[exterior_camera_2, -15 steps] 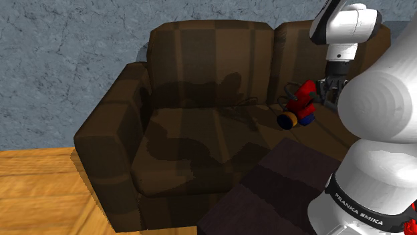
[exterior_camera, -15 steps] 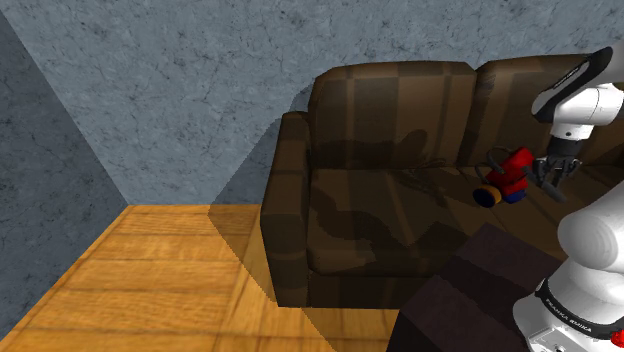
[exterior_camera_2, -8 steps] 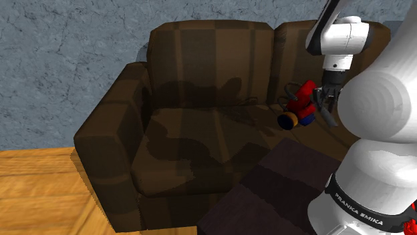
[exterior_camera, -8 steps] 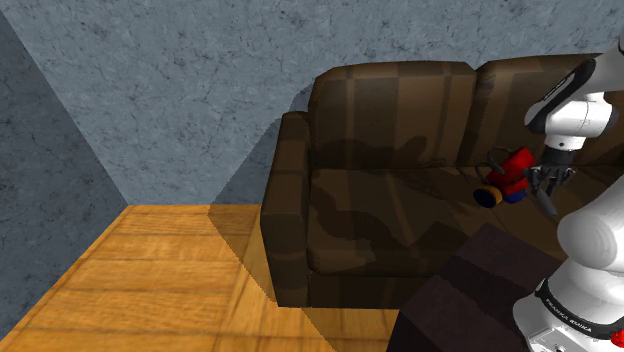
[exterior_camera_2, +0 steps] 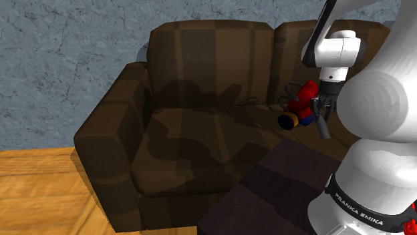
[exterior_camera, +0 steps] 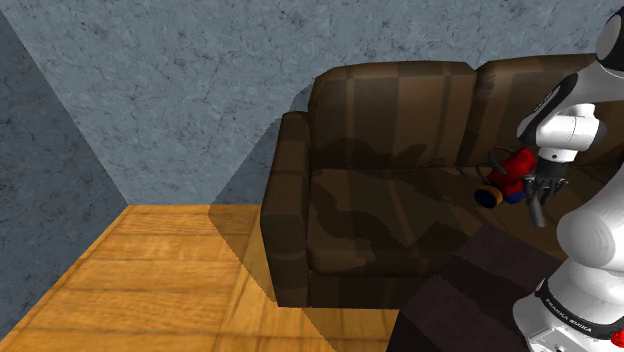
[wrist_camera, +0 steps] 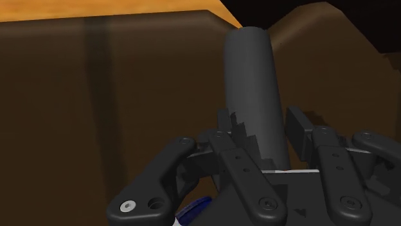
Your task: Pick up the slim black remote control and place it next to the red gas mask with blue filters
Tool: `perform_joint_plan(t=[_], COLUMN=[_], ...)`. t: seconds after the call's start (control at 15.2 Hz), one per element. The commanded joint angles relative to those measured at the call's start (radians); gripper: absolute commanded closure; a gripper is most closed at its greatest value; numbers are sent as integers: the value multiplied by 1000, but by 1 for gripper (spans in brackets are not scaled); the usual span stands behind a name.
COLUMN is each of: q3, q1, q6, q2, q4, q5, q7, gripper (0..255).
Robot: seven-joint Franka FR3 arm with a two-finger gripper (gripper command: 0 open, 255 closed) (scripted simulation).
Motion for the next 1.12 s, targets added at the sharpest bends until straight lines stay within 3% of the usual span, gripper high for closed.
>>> perform_joint_plan(t=[0.0,1.06], q3=[11,117], q1=[-7,-84], q6=[23,191], q2=[31,256], q4=[5,49], q5=[21,162], q7=[-12,-100], gripper=[255,255])
